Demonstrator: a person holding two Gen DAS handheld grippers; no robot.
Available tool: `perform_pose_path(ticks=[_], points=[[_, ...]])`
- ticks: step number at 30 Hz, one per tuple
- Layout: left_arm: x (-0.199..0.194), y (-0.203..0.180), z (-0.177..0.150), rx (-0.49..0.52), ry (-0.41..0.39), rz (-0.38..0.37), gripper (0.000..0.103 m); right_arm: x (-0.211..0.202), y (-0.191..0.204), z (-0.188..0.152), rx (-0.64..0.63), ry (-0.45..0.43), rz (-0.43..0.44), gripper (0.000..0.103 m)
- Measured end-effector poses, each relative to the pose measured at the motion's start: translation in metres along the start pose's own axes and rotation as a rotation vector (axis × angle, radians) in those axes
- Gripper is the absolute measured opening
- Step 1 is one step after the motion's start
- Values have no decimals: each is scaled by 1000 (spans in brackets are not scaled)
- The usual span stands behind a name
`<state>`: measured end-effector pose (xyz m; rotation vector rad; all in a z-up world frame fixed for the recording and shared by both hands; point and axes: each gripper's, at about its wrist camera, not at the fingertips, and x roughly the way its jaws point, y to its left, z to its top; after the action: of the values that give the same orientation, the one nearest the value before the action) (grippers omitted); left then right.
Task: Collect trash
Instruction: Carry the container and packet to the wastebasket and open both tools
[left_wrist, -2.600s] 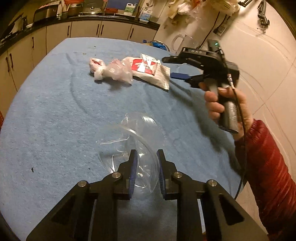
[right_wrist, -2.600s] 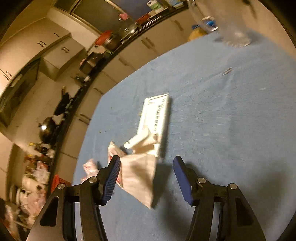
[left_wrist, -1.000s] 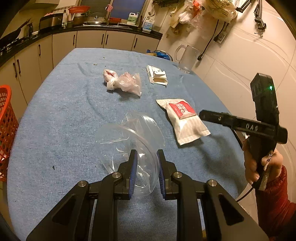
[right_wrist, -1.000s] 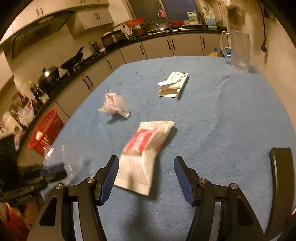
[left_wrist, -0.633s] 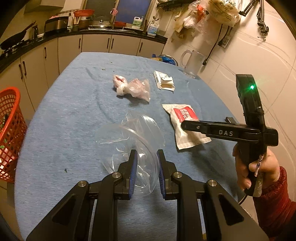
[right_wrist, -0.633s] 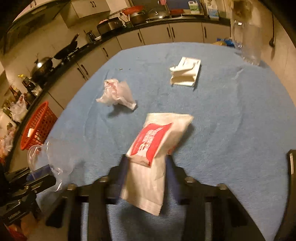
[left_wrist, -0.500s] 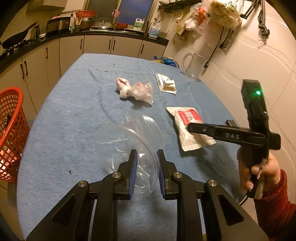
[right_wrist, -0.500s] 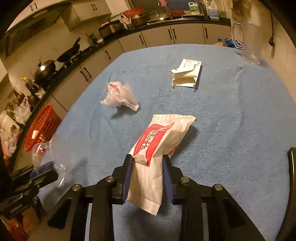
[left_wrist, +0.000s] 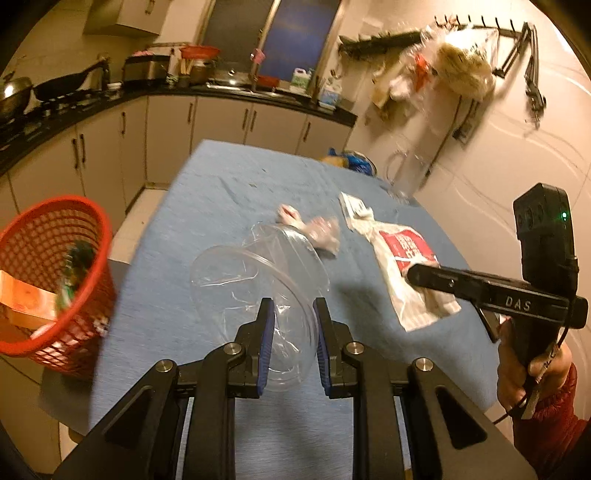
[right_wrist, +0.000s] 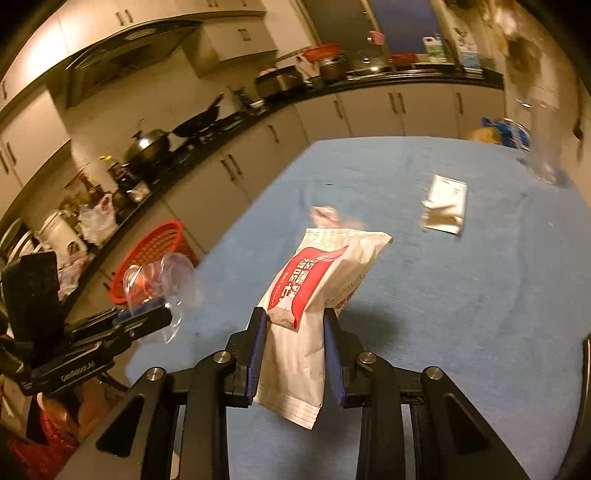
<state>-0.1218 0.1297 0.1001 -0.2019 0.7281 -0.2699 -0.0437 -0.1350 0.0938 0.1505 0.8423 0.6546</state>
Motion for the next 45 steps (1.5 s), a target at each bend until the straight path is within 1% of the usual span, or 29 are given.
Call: perform_pose_path(ticks=[7, 12, 19, 28, 35, 41, 45], points=[[-37, 31, 17, -20, -75, 49, 20, 12, 39, 15, -42, 10, 73, 33], [-66, 63, 34, -46, -133, 113, 20, 23, 78, 28, -97, 8, 143, 33], [-87, 110, 43, -87, -163, 194, 20, 49, 138, 46, -189, 26, 223, 33], [-89, 164, 40, -150, -157, 245, 20, 92, 181, 63, -240, 61, 272, 33], [-72, 198, 30, -183, -116, 266, 20, 126, 197, 70, -257, 91, 278, 33], [-58, 222, 24, -224, -78, 286, 20, 156, 209, 71, -281, 124, 280, 33], [-54, 226, 20, -218, -70, 293, 20, 177, 214, 69, -296, 158, 258, 33]])
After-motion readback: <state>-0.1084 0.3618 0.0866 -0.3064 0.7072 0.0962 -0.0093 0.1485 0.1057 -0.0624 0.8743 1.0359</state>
